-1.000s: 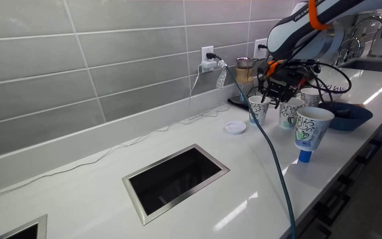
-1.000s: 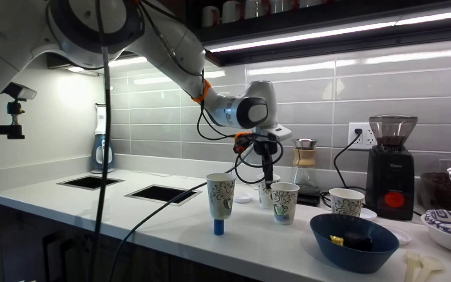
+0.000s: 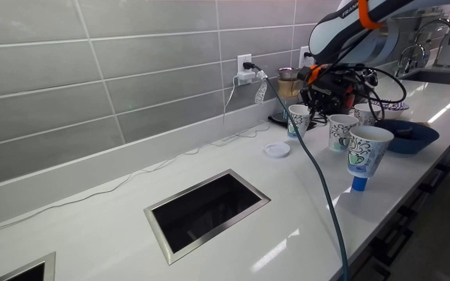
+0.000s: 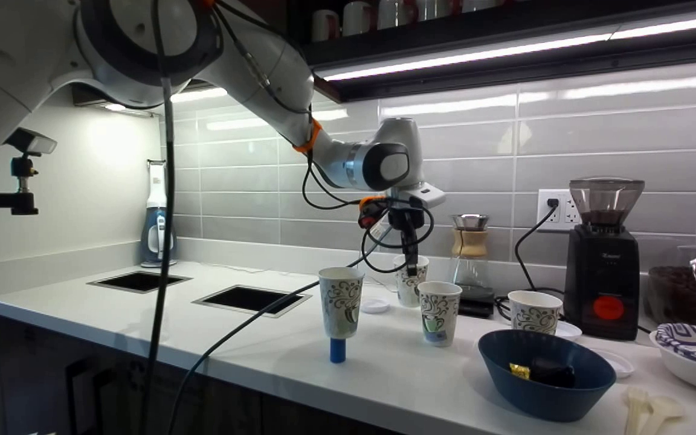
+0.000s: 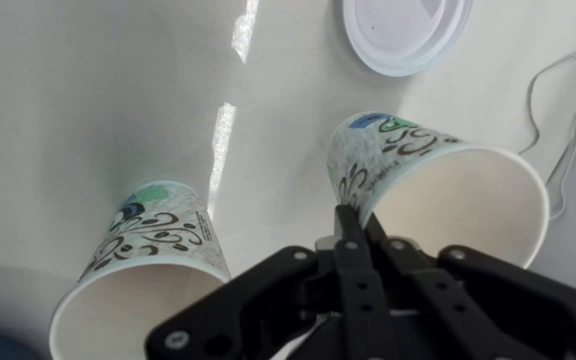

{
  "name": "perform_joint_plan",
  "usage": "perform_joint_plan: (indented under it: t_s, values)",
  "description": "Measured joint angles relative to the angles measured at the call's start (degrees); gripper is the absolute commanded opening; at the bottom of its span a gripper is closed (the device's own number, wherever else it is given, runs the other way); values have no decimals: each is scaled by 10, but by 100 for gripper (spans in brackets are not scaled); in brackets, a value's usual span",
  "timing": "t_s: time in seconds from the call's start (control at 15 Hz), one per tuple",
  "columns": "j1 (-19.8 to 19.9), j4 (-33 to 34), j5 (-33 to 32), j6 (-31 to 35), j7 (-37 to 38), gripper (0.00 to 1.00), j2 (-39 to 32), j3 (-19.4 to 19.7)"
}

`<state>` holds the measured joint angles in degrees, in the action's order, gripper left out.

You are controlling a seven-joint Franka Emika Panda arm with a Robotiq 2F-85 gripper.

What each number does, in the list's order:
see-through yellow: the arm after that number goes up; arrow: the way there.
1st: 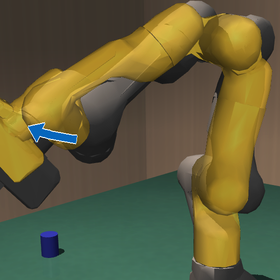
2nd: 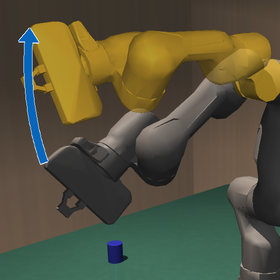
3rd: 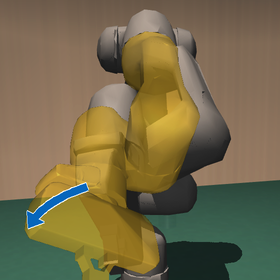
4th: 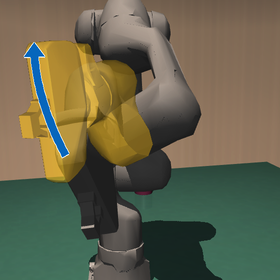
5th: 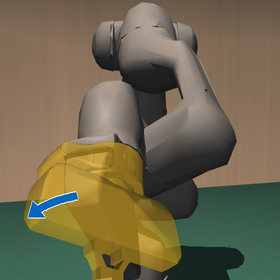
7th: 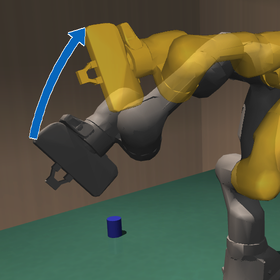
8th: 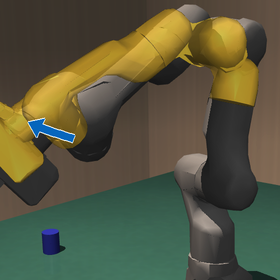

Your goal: Pick up the cup that is near the wall sockets and stack it into the cup on the far left

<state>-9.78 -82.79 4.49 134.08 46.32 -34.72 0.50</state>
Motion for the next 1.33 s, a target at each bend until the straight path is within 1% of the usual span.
perform_joint_plan:
  t_s: [0.27, 0.53, 0.67, 1.07, 1.33]
  values:
    - [2, -33, 1, -29, -40, 1, 56, -2]
    - [10, -109, -1, -85, -126, 1, 158, -6]
    - [17, -154, -8, -102, -170, 1, 214, -4]
    - [52, -271, -30, -117, -282, 1, 353, -2]
    - [66, -322, -40, -117, -328, 1, 419, -3]
